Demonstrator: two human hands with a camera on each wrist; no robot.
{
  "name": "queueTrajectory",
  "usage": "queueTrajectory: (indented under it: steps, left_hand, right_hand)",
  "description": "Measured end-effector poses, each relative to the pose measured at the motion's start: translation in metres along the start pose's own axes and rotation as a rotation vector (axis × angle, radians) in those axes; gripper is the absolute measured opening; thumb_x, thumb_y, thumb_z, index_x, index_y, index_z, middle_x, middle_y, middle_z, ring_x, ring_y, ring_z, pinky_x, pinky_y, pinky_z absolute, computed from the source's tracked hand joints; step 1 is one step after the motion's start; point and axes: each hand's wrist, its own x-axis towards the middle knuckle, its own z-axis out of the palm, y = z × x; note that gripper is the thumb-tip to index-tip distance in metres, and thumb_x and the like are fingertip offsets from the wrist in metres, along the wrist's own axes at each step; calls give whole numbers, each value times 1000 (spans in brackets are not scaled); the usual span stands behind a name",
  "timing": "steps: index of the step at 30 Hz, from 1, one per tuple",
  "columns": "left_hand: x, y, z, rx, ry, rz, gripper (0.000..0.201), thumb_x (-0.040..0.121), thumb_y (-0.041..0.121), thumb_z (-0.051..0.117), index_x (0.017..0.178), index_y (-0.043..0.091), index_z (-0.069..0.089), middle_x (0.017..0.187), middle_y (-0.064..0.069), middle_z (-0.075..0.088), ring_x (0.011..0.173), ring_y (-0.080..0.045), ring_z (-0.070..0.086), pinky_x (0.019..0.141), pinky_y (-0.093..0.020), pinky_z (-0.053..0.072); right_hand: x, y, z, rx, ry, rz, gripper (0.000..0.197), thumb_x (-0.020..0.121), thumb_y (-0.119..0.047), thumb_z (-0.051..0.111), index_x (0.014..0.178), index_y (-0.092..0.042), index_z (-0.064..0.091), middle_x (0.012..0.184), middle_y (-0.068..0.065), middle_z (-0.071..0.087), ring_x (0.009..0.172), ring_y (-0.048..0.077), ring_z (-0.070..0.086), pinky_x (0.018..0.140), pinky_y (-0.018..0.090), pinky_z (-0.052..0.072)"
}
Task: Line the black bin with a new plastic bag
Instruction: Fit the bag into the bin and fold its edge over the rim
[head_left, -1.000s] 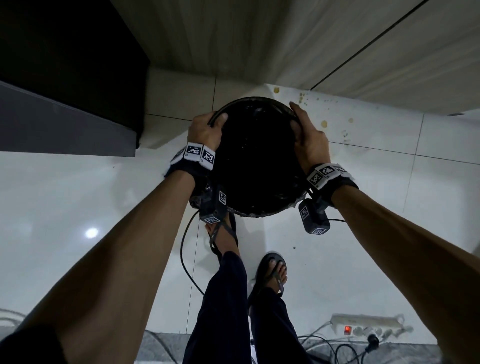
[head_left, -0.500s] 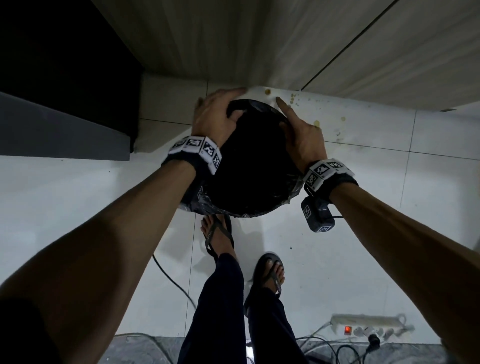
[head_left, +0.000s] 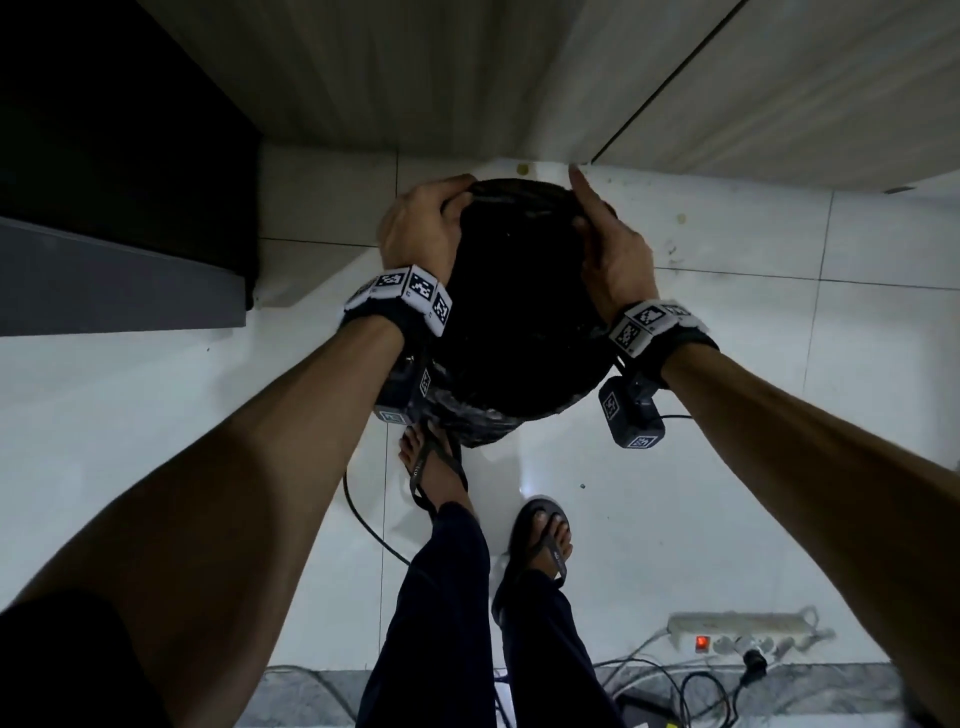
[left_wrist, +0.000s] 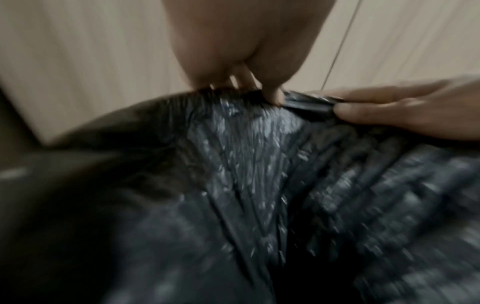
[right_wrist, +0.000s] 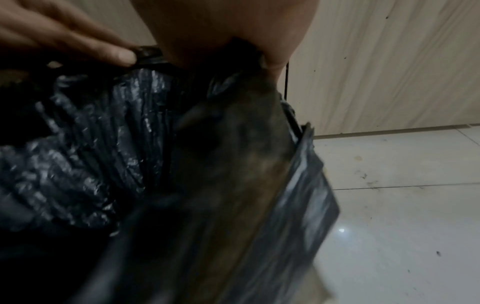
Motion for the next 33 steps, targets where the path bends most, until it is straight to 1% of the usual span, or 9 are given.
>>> queueTrajectory:
  steps: [3, 5, 10, 14, 17, 20, 23, 27, 33]
  left_hand:
    - [0, -3, 0, -43, 34, -95, 28, 94, 32, 50, 117, 31, 66, 118, 2, 70, 110, -18, 63, 94, -25, 49]
    - [1, -6, 0, -66, 37, -125, 28, 93, 32, 51, 117, 32, 66, 119, 2, 70, 109, -18, 64, 93, -26, 50]
    - [-10, -12, -1, -135, -19, -144, 33, 96, 20, 46, 126, 22, 61, 125, -2, 66, 115, -20, 60, 91, -14, 40]
    - [-45, -16, -5, -118, -39, -227, 58, 92, 17, 51, 145, 30, 31, 144, -3, 49, 130, -23, 47, 107, -30, 38]
    - [-77, -19, -10, -66, -70, -270, 82, 85, 11, 58, 150, 34, 12, 150, -5, 40, 135, -28, 41, 111, -43, 36]
    - [-105, -23, -12, -4, -94, -335, 92, 81, 11, 60, 150, 37, 5, 148, -8, 39, 130, -35, 44, 105, -50, 41]
    - [-126, -23, -11, -29, -131, -458, 93, 84, 20, 64, 150, 36, 0, 146, -16, 37, 123, -40, 49, 100, -50, 44]
    - [-134, -19, -7, -167, -152, -554, 91, 88, 15, 60, 150, 35, -5, 135, -19, 53, 113, -38, 59, 97, -45, 50]
    - [-122, -21, -20, -142, -58, -531, 90, 87, 12, 56, 150, 36, -3, 118, -21, 63, 104, -38, 62, 97, -44, 50]
  right_hand:
    - [-11, 9, -1, 37, 64, 94, 69, 90, -9, 38, 148, -44, 24, 85, 13, 69, 72, 31, 63, 69, 39, 51]
    - [-15, 14, 2, 68, 69, 151, 64, 92, -16, 39, 146, -46, 25, 98, 19, 71, 81, 37, 65, 76, 42, 54]
    - [-19, 19, 4, 82, 100, 210, 48, 96, -28, 34, 143, -39, 36, 122, 12, 66, 107, 38, 61, 90, 42, 49]
    - [-42, 22, 2, 97, 122, 228, 56, 99, -26, 38, 150, -37, 19, 100, 12, 67, 86, 33, 63, 71, 34, 43]
    - [-62, 23, 0, 39, 59, 153, 68, 96, -23, 41, 152, -39, 6, 99, 12, 67, 76, 28, 59, 67, 34, 42]
    - [-73, 29, -2, 31, 27, 163, 71, 95, -21, 43, 153, -36, 4, 91, 17, 68, 74, 34, 61, 64, 37, 46]
    - [-84, 28, -3, 69, -13, 206, 72, 97, -24, 44, 152, -39, 0, 104, 23, 69, 85, 44, 64, 76, 45, 54]
    - [-87, 20, -6, 131, -61, 255, 82, 91, -9, 44, 151, -42, -3, 106, 26, 67, 87, 44, 64, 82, 50, 55]
    - [-70, -2, -5, 114, -32, 194, 87, 84, -1, 44, 152, -39, 5, 104, 24, 69, 85, 37, 65, 79, 35, 53]
